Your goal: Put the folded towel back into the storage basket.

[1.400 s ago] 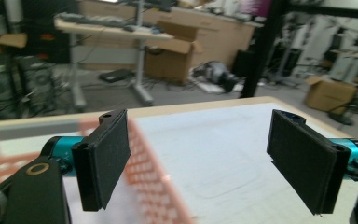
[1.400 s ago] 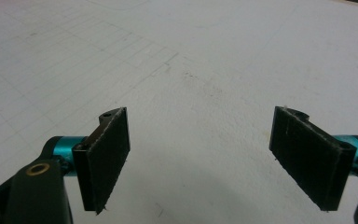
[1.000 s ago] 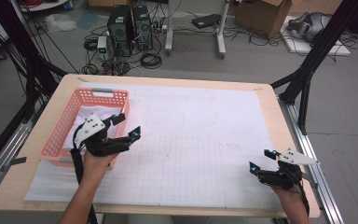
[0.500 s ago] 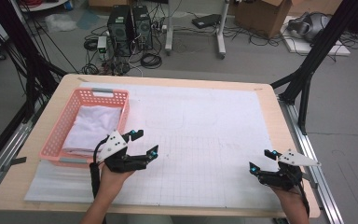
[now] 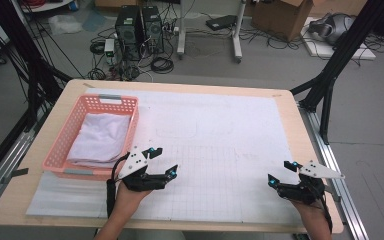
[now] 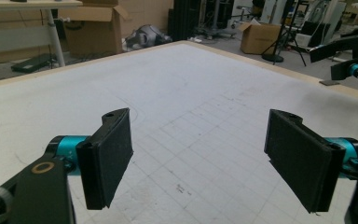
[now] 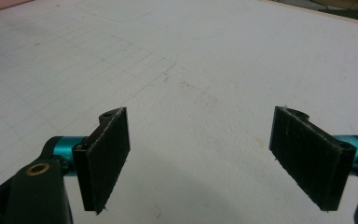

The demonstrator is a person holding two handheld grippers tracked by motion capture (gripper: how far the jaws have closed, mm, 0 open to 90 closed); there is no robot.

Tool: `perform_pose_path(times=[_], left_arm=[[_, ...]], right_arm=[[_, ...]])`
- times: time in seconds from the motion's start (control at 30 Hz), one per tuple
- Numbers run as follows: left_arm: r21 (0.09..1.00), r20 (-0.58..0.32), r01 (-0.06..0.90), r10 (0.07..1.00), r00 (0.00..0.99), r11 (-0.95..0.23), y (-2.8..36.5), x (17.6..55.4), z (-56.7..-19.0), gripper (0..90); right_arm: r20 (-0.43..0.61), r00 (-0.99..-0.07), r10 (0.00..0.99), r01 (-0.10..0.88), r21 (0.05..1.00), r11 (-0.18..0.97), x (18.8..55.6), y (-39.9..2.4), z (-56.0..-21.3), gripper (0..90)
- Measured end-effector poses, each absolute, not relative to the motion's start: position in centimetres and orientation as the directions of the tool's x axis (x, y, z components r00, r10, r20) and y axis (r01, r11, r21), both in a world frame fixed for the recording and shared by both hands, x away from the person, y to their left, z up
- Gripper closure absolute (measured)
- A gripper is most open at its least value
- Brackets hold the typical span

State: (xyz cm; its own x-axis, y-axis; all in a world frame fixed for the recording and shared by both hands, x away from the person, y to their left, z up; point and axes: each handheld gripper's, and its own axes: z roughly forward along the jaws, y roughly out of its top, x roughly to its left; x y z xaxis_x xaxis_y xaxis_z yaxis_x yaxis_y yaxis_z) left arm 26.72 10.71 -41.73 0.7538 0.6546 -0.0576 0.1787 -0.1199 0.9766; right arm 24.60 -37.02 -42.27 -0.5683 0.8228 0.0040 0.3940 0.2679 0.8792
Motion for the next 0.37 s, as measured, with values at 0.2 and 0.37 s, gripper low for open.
perform_pose_path(times=[0.2,0.37], left_arm=[[0.974,-0.064,0.192,0.664,0.745,-0.121,10.95,26.93,-42.06,23.5],[0.973,-0.067,0.198,0.667,0.742,-0.122,11.05,26.98,-42.27,23.5]], right_arm=[[0.004,-0.57,0.822,0.398,0.876,0.272,24.66,-36.89,-42.38,19.3],[0.005,-0.57,0.822,0.399,0.876,0.272,24.68,-36.9,-42.38,19.2]])
